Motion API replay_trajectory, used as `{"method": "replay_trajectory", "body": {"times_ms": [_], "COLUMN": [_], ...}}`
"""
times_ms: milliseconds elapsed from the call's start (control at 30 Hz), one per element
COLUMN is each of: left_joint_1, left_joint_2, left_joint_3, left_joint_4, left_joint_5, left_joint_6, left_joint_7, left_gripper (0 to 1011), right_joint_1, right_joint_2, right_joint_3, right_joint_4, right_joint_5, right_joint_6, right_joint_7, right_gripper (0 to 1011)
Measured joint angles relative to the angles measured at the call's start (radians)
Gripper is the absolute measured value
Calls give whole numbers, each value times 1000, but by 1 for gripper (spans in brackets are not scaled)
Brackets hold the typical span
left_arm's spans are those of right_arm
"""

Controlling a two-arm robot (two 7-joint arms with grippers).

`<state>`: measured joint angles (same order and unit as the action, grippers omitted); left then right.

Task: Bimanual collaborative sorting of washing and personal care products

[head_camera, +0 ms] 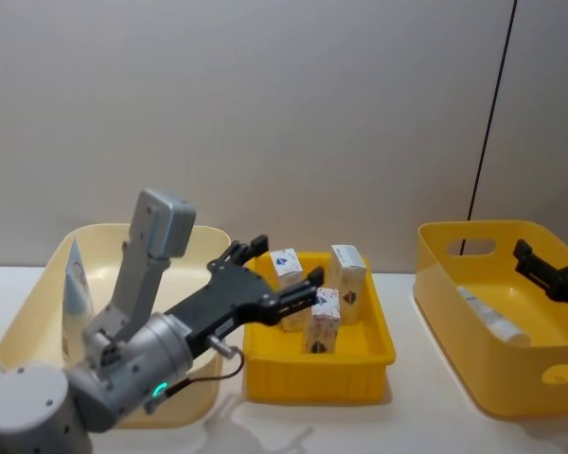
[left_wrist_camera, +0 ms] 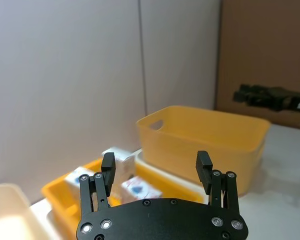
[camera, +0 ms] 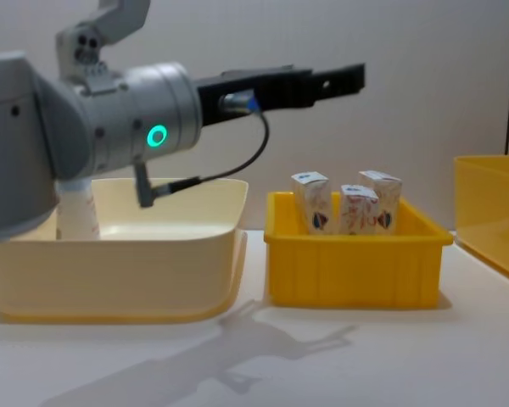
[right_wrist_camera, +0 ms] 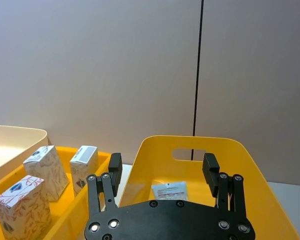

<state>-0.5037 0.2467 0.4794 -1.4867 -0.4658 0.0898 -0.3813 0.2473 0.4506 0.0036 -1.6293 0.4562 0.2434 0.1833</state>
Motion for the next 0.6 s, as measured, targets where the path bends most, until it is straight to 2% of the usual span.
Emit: {"method": "replay_trajectory", "body": {"times_ms": [267, 400, 600], "left_joint_1": [76, 112, 169], "left_joint_2": [38, 57, 85], "left_joint_3": [-7, -11, -16], "left_joint_4": [-40, -59, -89], "left_joint_5": [76, 111, 168], "left_joint_6": [-22, -32, -48], "left_joint_7": [105, 155, 234], "left_gripper": [1003, 1003, 1003], "right_joint_1": [-16, -41, -103], "right_joint_2": [-7, -18, -44], "right_joint_3": [-13, -36, -90], "right_joint_4": [-8, -21, -54], "right_joint_5": [-8, -25, -65], "right_joint_6": [-12, -31, -81], "right_joint_7": [-7, -18, -46], "right_gripper": [1001, 1001, 1001]}}
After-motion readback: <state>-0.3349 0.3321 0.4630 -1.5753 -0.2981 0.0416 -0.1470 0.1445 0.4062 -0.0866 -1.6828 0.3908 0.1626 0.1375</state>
